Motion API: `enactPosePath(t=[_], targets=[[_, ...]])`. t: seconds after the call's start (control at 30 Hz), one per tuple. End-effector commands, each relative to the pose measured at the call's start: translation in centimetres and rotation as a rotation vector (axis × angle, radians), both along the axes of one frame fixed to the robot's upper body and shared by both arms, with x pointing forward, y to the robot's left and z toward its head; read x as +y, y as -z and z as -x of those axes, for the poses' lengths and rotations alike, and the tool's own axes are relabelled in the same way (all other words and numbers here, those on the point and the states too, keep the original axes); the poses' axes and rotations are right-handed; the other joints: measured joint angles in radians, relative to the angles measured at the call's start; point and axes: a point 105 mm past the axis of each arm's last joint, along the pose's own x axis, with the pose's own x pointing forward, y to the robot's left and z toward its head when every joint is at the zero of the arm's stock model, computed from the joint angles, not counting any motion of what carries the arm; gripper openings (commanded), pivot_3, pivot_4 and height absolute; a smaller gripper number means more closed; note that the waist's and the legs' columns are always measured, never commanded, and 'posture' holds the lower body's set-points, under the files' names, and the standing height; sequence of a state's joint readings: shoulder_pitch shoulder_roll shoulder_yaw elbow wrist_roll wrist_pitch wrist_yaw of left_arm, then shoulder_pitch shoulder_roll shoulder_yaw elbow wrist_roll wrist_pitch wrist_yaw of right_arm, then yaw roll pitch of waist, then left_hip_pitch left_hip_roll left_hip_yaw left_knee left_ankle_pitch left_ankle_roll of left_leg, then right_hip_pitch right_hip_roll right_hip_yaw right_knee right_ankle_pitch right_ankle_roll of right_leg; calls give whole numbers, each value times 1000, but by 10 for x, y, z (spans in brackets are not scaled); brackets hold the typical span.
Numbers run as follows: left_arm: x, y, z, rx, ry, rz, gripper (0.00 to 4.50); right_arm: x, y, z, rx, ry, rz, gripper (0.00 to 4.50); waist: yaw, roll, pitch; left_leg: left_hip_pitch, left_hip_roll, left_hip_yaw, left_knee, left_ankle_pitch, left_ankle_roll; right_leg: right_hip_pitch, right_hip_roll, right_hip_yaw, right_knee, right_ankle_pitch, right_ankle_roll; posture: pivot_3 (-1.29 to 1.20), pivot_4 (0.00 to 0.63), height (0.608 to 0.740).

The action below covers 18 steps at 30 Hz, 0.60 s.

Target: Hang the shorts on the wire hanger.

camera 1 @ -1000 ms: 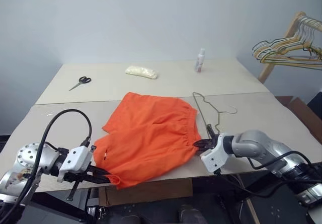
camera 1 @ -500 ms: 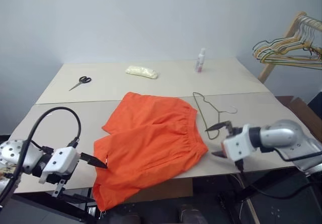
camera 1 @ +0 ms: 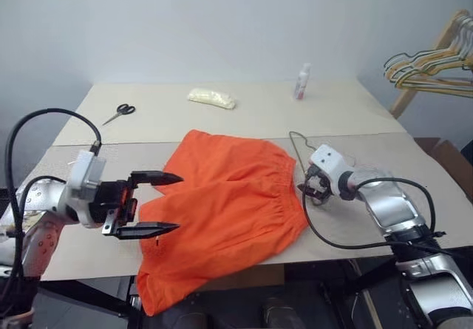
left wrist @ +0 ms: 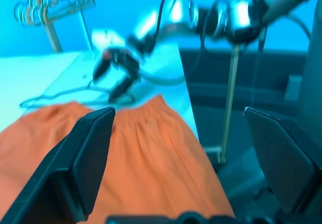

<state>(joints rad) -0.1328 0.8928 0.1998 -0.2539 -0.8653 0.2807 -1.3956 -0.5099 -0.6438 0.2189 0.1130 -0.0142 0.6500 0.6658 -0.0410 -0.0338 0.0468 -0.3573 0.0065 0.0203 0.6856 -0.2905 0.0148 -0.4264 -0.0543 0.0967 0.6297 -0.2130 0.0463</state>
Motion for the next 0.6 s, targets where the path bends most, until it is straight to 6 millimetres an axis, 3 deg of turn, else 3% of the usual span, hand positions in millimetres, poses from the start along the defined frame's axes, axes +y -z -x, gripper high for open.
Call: enactPosePath(t=[0.03,0.27,0.4,0.53,0.6], targets=[[-10,-8,1,-40,32,-3,4463,-16,1,-2,1,91,-25,4500,-1,0,0,-1,0,-1,0,0,0,0,0,0,-1,0,0,10,0,740],[-15,-6,-3,-42,51,13,4463,-48,18,15,86,191,-9,4500,-3,0,0,1,-3,0,0,-1,1,4,-2,0,-4,1,3,-10,0,740],[-19,-7,-2,-39,64,36,4463,-56,19,28,95,175,14,4500,-3,-1,-3,4,-4,-1,0,-1,1,8,-3,0,-4,0,5,-13,0,740],[-20,-2,-3,-39,55,32,4463,-60,5,33,75,193,-36,4500,-5,-1,-4,4,-4,-1,0,-1,1,8,-3,0,-4,0,5,-15,0,740],[-22,-2,-5,-44,41,41,4463,-51,-8,27,56,191,-123,4500,-7,-1,-4,3,-4,-1,0,0,1,8,-3,0,-4,0,5,-17,0,740]])
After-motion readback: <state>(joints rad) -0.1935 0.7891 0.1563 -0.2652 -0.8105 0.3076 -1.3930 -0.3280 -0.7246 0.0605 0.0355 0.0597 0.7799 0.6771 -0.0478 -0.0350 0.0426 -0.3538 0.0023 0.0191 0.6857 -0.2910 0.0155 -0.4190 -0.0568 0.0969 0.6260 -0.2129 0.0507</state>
